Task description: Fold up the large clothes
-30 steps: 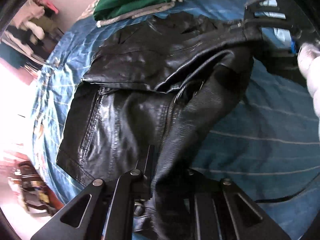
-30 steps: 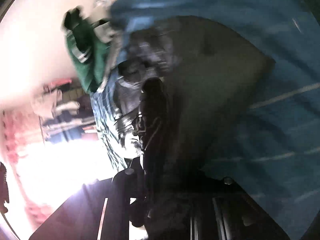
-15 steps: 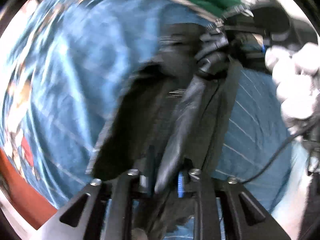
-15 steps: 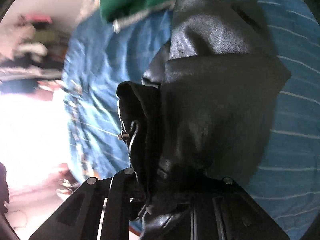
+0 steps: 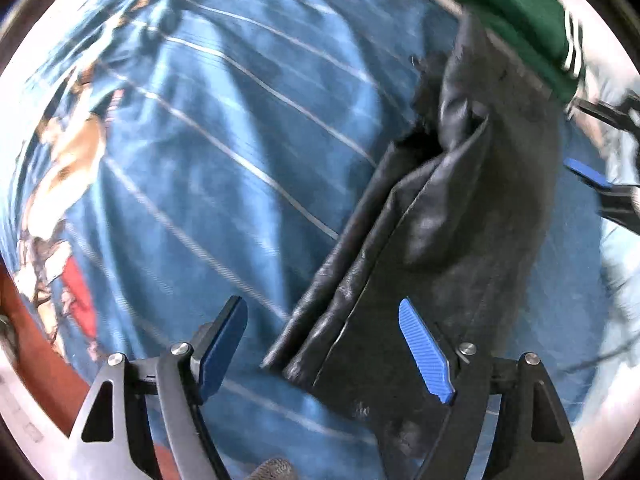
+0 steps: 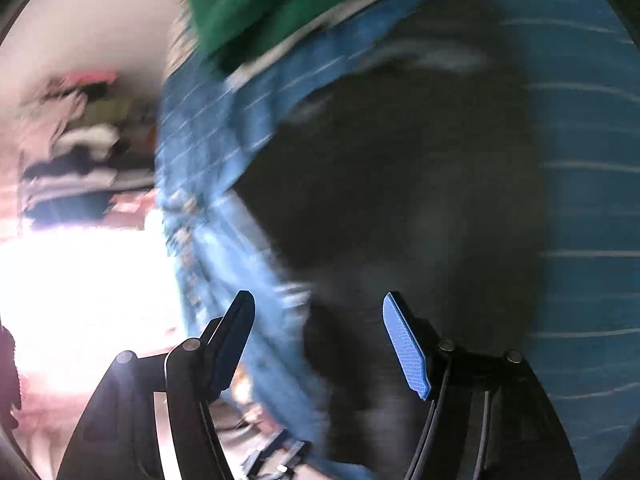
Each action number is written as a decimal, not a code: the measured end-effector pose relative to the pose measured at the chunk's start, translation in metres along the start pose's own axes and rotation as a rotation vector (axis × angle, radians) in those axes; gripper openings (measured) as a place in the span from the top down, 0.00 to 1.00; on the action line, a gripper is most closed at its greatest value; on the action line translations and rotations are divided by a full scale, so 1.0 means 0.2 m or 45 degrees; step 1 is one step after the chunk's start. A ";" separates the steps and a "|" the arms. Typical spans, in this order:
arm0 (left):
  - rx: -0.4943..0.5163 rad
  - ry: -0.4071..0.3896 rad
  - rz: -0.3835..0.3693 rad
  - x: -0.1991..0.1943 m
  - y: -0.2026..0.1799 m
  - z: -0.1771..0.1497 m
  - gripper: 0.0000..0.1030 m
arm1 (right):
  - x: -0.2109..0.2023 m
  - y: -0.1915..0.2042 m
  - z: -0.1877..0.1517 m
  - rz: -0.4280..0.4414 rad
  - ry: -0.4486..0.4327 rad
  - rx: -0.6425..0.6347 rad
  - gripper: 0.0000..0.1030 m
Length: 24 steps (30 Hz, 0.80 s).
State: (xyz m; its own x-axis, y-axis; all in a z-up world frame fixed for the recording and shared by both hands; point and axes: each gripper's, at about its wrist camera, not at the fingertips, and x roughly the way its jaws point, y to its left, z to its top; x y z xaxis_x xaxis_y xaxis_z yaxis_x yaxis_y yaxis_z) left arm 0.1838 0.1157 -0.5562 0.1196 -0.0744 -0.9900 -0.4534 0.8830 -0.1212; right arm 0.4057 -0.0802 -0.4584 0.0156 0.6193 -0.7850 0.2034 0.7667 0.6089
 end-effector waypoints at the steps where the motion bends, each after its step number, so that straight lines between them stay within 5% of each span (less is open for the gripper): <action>1: 0.029 0.003 0.077 0.06 -0.03 -0.01 0.25 | -0.05 -0.10 0.03 -0.030 -0.020 0.033 0.33; 2: 0.062 0.012 0.148 0.15 -0.05 -0.03 0.22 | -0.08 -0.21 0.07 -0.050 -0.037 0.071 0.33; 7: 0.018 0.029 0.067 0.25 -0.01 -0.04 0.15 | 0.00 -0.64 0.28 0.003 -0.018 0.145 0.33; 12: 0.083 0.065 0.061 0.23 0.03 0.03 0.15 | 0.24 -0.68 0.47 0.359 0.031 0.073 0.32; 14: 0.077 0.083 0.055 0.23 0.03 0.05 0.15 | 0.27 -0.63 0.47 0.342 -0.003 0.016 0.59; 15: 0.070 0.091 0.059 0.23 0.03 0.08 0.15 | 0.26 -0.62 0.46 0.311 -0.028 0.015 0.63; 17: 0.050 0.092 0.082 0.19 0.06 0.15 0.15 | 0.20 -0.65 0.39 0.352 -0.100 0.123 0.81; 21: -0.065 0.050 0.106 0.06 0.17 0.23 0.15 | -0.07 -0.77 0.08 0.411 -0.299 0.416 0.83; 24: -0.157 -0.008 0.120 -0.07 0.27 0.26 0.15 | -0.35 -1.01 -0.30 0.408 -0.457 0.733 0.83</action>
State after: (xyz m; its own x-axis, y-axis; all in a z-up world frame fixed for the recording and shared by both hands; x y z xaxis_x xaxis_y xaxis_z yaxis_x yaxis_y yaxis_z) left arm 0.2040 0.1891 -0.5448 0.0771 0.0093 -0.9970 -0.5680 0.8222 -0.0363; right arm 0.3043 -0.2690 -0.5193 0.4588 0.6286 -0.6280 0.6133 0.2873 0.7357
